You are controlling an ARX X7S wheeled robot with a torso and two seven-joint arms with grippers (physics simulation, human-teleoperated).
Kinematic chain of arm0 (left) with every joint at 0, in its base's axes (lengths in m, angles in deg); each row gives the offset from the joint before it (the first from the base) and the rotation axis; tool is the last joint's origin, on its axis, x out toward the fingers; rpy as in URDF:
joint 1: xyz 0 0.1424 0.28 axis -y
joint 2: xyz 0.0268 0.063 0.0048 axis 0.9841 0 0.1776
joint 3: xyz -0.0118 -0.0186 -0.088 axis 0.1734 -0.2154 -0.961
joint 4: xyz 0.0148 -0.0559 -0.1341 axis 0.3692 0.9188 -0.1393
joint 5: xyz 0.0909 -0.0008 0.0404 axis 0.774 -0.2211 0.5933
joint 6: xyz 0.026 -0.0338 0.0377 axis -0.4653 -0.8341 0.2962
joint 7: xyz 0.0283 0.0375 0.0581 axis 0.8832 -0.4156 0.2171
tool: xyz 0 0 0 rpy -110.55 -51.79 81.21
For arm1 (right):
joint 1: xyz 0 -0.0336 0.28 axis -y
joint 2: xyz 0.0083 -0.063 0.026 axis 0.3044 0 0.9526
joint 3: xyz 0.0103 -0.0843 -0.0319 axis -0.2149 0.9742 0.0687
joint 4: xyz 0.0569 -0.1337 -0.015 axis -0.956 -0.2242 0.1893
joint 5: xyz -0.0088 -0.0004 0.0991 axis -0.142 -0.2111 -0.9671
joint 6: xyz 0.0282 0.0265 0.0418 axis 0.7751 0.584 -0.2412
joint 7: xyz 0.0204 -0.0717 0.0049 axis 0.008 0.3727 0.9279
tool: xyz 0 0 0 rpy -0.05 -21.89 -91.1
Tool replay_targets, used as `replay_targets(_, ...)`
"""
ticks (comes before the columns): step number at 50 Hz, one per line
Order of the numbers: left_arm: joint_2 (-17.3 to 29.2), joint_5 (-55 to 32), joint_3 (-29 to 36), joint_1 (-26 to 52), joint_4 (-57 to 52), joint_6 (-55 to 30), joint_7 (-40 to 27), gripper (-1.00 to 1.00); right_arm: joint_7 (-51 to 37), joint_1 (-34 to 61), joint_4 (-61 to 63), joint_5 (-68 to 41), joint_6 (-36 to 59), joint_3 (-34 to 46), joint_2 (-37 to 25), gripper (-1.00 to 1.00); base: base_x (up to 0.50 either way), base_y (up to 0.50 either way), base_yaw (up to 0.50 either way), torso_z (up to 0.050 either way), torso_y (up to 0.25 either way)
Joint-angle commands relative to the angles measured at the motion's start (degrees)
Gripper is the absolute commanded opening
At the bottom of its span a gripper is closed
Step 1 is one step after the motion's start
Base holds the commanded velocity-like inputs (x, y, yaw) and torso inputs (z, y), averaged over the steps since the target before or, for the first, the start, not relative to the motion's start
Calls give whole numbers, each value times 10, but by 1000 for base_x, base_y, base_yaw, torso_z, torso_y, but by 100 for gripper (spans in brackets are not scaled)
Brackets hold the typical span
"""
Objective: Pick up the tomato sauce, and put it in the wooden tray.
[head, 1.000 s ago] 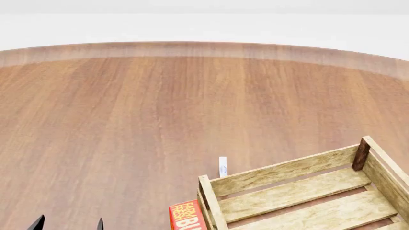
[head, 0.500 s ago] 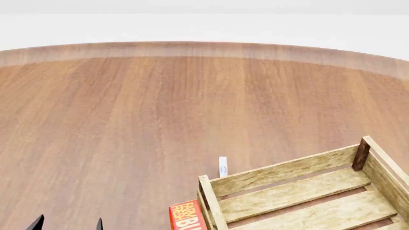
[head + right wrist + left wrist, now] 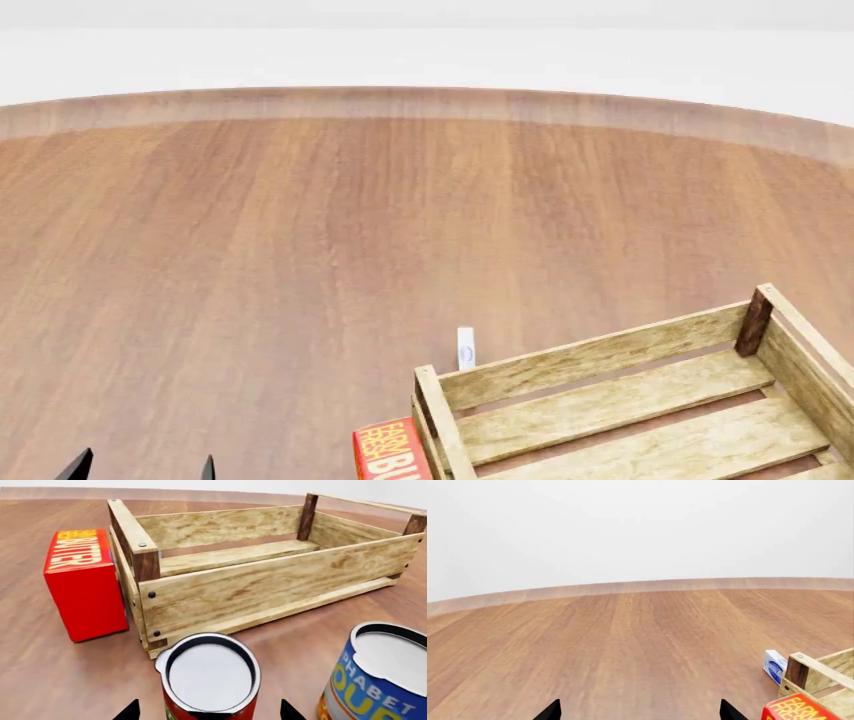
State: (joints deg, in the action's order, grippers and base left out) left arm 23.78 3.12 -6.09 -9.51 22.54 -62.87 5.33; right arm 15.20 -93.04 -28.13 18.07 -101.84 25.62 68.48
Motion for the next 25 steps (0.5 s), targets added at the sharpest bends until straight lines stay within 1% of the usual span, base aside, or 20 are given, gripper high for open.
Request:
replay_targets(1, -1, -8, 0, 0, 4, 12, 10, 100, 2, 17, -9, 2, 11, 2, 0, 100, 0, 0, 0, 0, 0)
replay_targets(6, 0, -9, 2, -2, -2, 8, 7, 100, 10, 36, -43, 1, 17, 10, 3, 100, 0, 0, 0, 0, 0)
replay_targets(13, 2, -10, 3, 0, 2, 11, 7, 100, 16, 38, -42, -12, 17, 11, 0, 100, 0, 0, 0, 0, 0)
replay_targets(14, 2, -11, 3, 0, 3, 12, 7, 100, 14, 38, -43, -14, 18, 9, 0, -100, 0, 0, 0, 0, 0)
replay_targets(25, 4, -14, 6, 1, 5, 14, 5, 100, 11, 41, -52, -19, 12, 11, -1, -100, 1, 0, 0, 0, 0)
